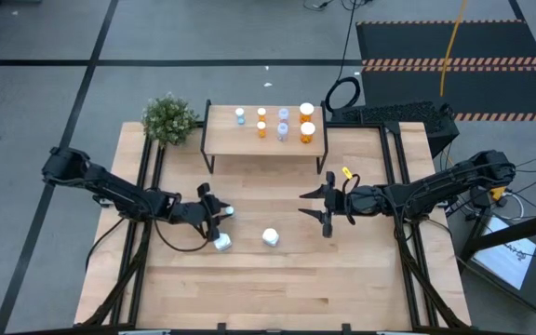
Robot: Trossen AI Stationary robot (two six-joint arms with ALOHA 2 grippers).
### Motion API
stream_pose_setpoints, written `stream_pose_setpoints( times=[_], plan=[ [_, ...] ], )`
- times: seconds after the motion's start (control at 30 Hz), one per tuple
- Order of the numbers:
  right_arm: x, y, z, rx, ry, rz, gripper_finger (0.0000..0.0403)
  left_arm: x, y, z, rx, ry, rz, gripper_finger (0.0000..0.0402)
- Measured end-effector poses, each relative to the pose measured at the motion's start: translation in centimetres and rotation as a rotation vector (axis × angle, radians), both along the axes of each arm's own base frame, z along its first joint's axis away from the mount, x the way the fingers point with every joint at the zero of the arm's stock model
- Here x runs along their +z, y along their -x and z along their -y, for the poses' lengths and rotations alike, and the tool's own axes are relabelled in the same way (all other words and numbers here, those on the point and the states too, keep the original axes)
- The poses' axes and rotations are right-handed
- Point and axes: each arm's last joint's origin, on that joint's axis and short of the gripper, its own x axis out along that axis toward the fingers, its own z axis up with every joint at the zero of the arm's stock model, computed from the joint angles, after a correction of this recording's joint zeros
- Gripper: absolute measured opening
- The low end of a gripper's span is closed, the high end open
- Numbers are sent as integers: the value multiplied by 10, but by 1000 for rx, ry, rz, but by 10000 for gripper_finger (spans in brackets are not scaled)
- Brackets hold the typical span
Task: Pick and place medicine bottles onto shelf by color
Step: Put the small blue pill bottle on the shelf aligned with the small blue pill bottle
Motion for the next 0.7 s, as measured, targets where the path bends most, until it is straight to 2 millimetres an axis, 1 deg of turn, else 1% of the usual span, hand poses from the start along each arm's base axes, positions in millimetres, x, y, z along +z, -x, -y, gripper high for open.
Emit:
stream_pose_setpoints(
  times=[0.27,0.57,0.7],
  plan=[
    [0,0,0,0,-1,1,169,15,3,-1,-5,21,75,140],
    [1,0,0,0,-2,7,169,43,12,-2,-37,59,220,140],
    [1,0,0,0,-2,7,169,57,14,-3,-39,53,225,140]
  ],
)
